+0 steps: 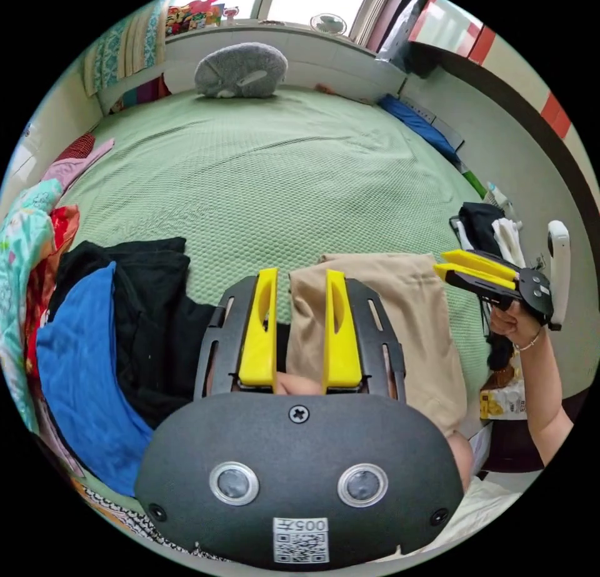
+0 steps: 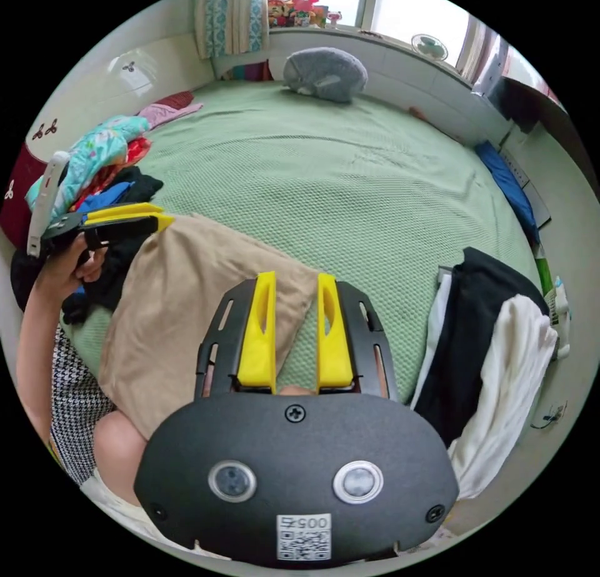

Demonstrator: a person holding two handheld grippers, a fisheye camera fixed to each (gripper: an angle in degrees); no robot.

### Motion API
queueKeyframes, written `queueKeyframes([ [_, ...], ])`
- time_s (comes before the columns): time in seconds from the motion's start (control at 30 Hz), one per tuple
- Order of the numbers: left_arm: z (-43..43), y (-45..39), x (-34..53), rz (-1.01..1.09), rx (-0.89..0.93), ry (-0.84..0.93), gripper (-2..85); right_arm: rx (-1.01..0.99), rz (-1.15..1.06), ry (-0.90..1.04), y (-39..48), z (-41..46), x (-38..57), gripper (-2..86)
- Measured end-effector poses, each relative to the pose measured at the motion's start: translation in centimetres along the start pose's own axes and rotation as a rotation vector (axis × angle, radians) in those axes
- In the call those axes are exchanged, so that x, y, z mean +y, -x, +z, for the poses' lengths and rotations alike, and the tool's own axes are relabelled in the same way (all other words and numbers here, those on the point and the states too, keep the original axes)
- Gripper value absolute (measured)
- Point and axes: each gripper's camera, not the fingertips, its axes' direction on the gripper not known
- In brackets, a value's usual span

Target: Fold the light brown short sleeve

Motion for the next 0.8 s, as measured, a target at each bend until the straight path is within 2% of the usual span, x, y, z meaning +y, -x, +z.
queueKeyframes([
  [0.07, 1.0, -0.1, -0.5, 0.049, -0.001, 0.038, 9.5, 0.018, -0.004, 0.040, 0.0, 1.8, -0.4, 5.2],
  [0.17, 1.1, -0.3, -1.2, 0.099, 0.042, 0.046, 5.9, -0.011, 0.005, -0.001, -0.5, 2.1, -0.2, 2.5],
  [0.3, -0.7, -1.6, -2.2, 0.168, -0.015, -0.035, 3.8, -0.084, 0.034, -0.067, -2.8, 0.2, -0.2, -1.2],
  [0.4, 0.6, -2.2, -3.5, 0.167, -0.065, -0.014, 3.9, -0.122, 0.103, -0.061, -4.4, 0.4, -1.0, -1.4],
  [0.5, 3.8, -1.9, -4.1, 0.138, -0.063, 0.091, 4.4, -0.141, 0.158, 0.023, -5.1, 2.8, -1.6, -1.1],
  [0.67, 3.4, 0.3, -3.4, -0.009, 0.064, 0.047, 6.2, -0.194, 0.161, 0.032, -6.5, 1.8, -1.2, 0.3],
  [0.7, 2.7, 0.9, -3.0, -0.014, 0.052, 0.038, 6.3, -0.183, 0.156, 0.035, -6.9, 1.2, -0.7, 1.0],
  [0.8, 0.1, 1.7, -2.0, -0.067, -0.151, 0.008, 2.7, -0.018, 0.126, 0.118, -6.9, 0.0, 1.1, 2.1],
])
